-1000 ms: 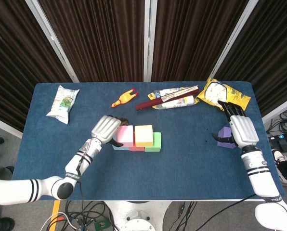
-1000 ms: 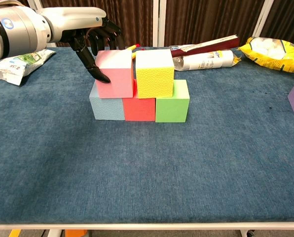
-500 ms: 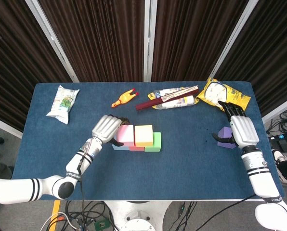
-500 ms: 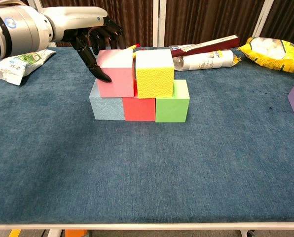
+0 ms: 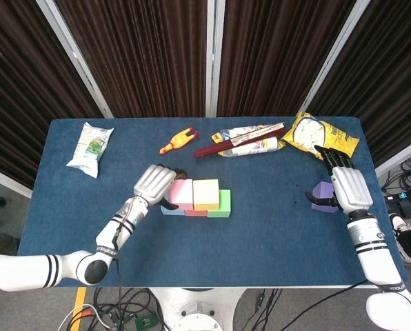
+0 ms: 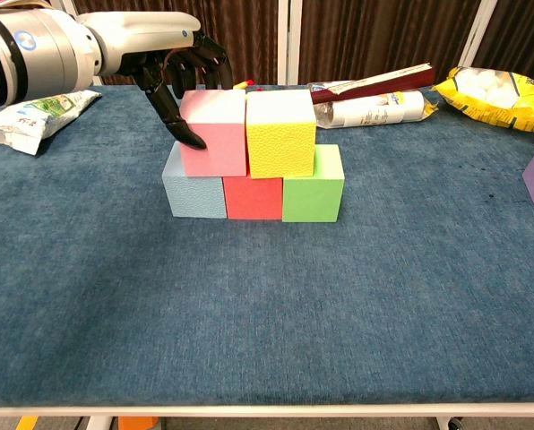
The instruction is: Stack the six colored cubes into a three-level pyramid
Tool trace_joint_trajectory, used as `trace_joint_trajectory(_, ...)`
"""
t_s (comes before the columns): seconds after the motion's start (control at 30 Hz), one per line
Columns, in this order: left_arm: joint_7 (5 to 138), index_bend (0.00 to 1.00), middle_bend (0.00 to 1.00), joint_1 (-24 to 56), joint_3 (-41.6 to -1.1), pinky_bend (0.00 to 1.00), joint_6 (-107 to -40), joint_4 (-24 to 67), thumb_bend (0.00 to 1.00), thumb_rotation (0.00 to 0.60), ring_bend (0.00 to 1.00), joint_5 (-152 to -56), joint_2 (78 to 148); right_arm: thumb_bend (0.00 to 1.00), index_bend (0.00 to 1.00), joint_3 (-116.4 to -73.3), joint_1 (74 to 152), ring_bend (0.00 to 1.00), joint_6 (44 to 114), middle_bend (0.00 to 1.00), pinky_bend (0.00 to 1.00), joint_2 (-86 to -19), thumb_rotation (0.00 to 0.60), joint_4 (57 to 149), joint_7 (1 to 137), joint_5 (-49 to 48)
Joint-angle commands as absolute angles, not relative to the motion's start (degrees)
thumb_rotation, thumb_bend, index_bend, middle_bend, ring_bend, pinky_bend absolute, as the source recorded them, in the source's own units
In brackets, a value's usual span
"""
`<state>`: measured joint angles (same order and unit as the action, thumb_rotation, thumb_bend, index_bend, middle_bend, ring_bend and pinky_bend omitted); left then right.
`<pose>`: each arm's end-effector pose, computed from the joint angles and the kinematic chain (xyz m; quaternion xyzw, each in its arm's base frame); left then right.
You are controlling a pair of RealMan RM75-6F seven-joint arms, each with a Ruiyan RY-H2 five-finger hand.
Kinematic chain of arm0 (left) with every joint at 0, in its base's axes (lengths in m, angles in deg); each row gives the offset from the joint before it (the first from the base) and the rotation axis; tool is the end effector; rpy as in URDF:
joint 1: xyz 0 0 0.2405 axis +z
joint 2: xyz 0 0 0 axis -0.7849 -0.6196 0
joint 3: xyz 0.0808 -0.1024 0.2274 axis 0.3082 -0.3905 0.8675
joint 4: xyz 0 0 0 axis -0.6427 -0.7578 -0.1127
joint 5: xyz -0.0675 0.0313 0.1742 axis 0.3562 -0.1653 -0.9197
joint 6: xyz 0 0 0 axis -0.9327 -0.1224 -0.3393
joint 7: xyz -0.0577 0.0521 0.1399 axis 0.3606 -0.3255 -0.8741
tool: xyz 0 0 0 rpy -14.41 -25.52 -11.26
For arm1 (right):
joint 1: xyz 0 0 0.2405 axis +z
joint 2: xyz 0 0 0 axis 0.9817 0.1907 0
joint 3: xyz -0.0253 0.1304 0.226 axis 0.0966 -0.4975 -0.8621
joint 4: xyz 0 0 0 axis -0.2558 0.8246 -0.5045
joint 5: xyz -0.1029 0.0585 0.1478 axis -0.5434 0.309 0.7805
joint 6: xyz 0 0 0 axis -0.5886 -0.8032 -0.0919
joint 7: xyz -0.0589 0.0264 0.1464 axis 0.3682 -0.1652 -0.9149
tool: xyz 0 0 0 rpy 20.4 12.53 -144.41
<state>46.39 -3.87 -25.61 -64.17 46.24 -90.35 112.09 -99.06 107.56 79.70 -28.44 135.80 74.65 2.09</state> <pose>-0.0657 0.3731 0.0213 -0.7531 -0.3876 -0.3852 0.3664 -0.2045 -0.3255 0.1764 0.5884 -0.4667 0.4363 0.4956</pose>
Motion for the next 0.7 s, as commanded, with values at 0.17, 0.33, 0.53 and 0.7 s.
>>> trace_joint_trajectory(0.17,46.20,0.44,0.50,-4.19,-25.43,0.36,-64.00,45.98,0.07,0.600,0.44,-89.78,112.13,0.12,0.00,-99.14,107.47,0.00,79.62,0.09,0.00,-28.44,0.600,135.72,74.51,2.14)
trace_joint_trajectory(0.33,45.79,0.37,0.46,-4.21,-25.00,0.35,-64.31,46.28,0.07,0.600,0.42,-89.56,112.17,0.13,0.00,-99.13,107.46,0.00,79.47,0.09,0.00,-28.57,0.600,135.59,74.39,2.04)
trace_joint_trajectory(0.53,45.37,0.29,0.39,-4.16,-24.68,0.34,-64.99,46.71,0.07,0.600,0.38,-89.55,112.37,0.13,0.00,-99.14,107.25,0.00,79.56,0.09,0.00,-28.57,0.600,135.48,74.11,1.86)
trace_joint_trajectory(0.7,45.39,0.19,0.33,-4.05,-24.41,0.34,-65.16,47.10,0.06,0.600,0.32,-89.72,112.43,0.13,0.00,-99.21,107.07,0.00,79.68,0.09,0.00,-28.48,0.600,135.45,73.88,1.79)
